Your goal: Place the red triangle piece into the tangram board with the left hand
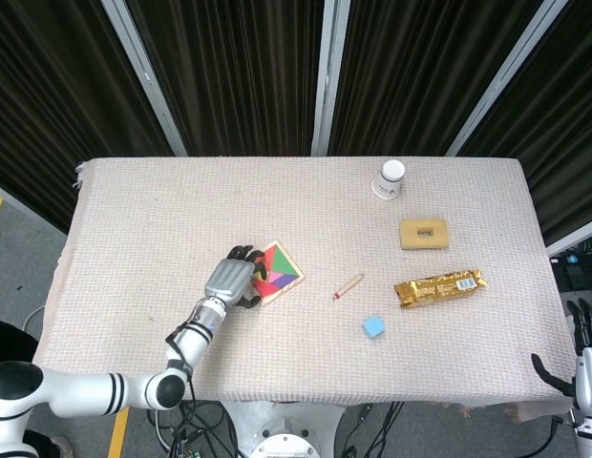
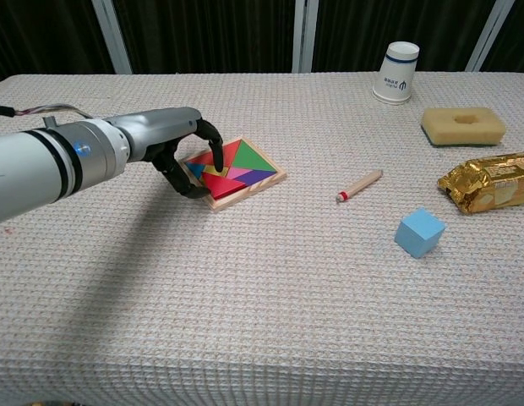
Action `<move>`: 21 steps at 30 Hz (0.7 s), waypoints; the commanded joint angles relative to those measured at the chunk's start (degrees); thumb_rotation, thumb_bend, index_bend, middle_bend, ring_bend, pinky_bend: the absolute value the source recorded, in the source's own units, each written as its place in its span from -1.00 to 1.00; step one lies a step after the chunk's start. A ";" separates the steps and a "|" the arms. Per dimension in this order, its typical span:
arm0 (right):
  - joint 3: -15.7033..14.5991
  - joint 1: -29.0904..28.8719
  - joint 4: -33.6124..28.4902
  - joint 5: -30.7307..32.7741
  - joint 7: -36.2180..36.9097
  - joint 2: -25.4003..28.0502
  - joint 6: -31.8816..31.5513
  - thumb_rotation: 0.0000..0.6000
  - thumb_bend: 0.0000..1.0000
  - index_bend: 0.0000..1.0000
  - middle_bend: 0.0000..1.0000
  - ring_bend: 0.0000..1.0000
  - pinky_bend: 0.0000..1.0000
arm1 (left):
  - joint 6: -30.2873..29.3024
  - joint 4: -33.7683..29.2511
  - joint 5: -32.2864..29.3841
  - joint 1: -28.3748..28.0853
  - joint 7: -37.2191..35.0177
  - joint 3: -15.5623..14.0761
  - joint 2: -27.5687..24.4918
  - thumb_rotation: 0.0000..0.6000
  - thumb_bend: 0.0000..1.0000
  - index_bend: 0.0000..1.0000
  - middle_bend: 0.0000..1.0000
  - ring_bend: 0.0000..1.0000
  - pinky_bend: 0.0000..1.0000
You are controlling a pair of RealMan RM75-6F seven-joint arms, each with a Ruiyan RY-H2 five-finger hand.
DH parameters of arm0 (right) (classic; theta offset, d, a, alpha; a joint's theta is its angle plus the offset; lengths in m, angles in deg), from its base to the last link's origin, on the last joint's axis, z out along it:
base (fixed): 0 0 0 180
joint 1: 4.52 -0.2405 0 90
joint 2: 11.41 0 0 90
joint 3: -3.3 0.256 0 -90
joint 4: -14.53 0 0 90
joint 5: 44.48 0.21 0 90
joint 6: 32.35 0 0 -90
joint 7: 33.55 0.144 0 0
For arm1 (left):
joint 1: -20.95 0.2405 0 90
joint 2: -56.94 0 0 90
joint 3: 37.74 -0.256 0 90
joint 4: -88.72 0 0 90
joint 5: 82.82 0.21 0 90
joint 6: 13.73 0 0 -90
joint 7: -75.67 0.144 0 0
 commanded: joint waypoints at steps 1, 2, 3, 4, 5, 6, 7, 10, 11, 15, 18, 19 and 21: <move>-0.02 0.02 0.07 -0.01 0.06 -0.06 0.00 1.00 -0.71 -1.00 -1.00 -1.00 -0.96 | 0.56 0.17 -0.81 -0.38 0.29 -0.29 -0.11 1.00 -0.40 -0.21 -0.77 -1.00 -0.91; -0.01 0.03 0.12 0.01 0.10 -0.08 -0.01 1.00 -0.71 -1.00 -1.00 -1.00 -0.96 | 0.63 0.17 -1.03 -0.47 0.35 -0.34 -0.13 1.00 -0.39 -0.21 -0.77 -1.00 -0.91; -0.01 0.04 0.17 0.04 0.13 -0.11 0.00 1.00 -0.71 -1.00 -1.00 -1.00 -0.96 | 0.69 0.12 -1.22 -0.54 0.40 -0.41 -0.16 1.00 -0.38 -0.21 -0.77 -1.00 -0.91; 0.00 0.05 0.21 0.06 0.16 -0.12 0.03 1.00 -0.71 -1.00 -1.00 -1.00 -0.96 | 0.76 -0.01 -1.49 -0.62 0.48 -0.52 -0.26 1.00 -0.37 -0.21 -0.77 -1.00 -0.91; 0.00 0.05 0.22 0.06 0.19 -0.12 0.02 1.00 -0.71 -1.00 -1.00 -1.00 -0.96 | 0.81 -0.12 -1.70 -0.69 0.55 -0.59 -0.34 1.00 -0.37 -0.21 -0.77 -1.00 -0.91; 0.01 0.04 0.24 0.03 0.21 -0.11 0.01 1.00 -0.71 -1.00 -1.00 -1.00 -0.96 | 0.86 -0.24 -1.92 -0.77 0.65 -0.68 -0.42 1.00 -0.36 -0.21 -0.77 -1.00 -0.91; 0.02 0.04 0.24 -0.03 0.22 -0.10 -0.03 1.00 -0.71 -1.00 -1.00 -1.00 -0.96 | 0.88 -0.46 -2.17 -0.87 0.77 -0.77 -0.58 1.00 -0.36 -0.21 -0.77 -1.00 -0.91; 0.03 0.02 0.25 -0.04 0.21 -0.13 -0.01 1.00 -0.71 -1.00 -1.00 -1.00 -0.96 | 0.48 -1.06 -2.11 -0.90 0.65 -0.82 -0.85 1.00 -0.35 -0.18 -0.77 -1.00 -0.91; 0.04 0.00 0.26 -0.01 0.18 -0.14 0.05 1.00 -0.71 -1.00 -1.00 -1.00 -0.96 | 0.33 -1.25 -2.05 -0.97 0.64 -0.80 -0.97 1.00 -0.35 -0.17 -0.77 -1.00 -0.91; 0.03 -0.08 0.25 -0.02 0.13 -0.20 0.19 1.00 -0.71 -1.00 -1.00 -1.00 -0.96 | 0.41 -1.51 -2.72 -1.24 0.80 -1.07 -1.22 1.00 -0.35 -0.10 -0.77 -1.00 -0.91; 0.07 -0.06 0.23 -0.08 0.15 -0.19 0.05 1.00 -0.71 -1.00 -1.00 -1.00 -0.96 | 0.20 -1.54 -2.58 -1.19 0.37 -1.11 -1.28 1.00 -0.35 -0.11 -0.77 -1.00 -0.91; 0.11 -0.01 0.20 -0.09 0.17 -0.15 -0.06 1.00 -0.71 -1.00 -1.00 -1.00 -0.96 | -0.20 -1.71 -2.22 -1.00 -0.07 -1.00 -1.43 1.00 -0.35 -0.11 -0.77 -1.00 -0.91; 0.17 0.05 0.17 -0.11 0.22 -0.08 -0.26 1.00 -0.71 -1.00 -1.00 -1.00 -0.96 | -1.28 -2.33 -1.36 -0.58 -0.83 -0.61 -1.97 1.00 -0.35 -0.14 -0.77 -1.00 -0.91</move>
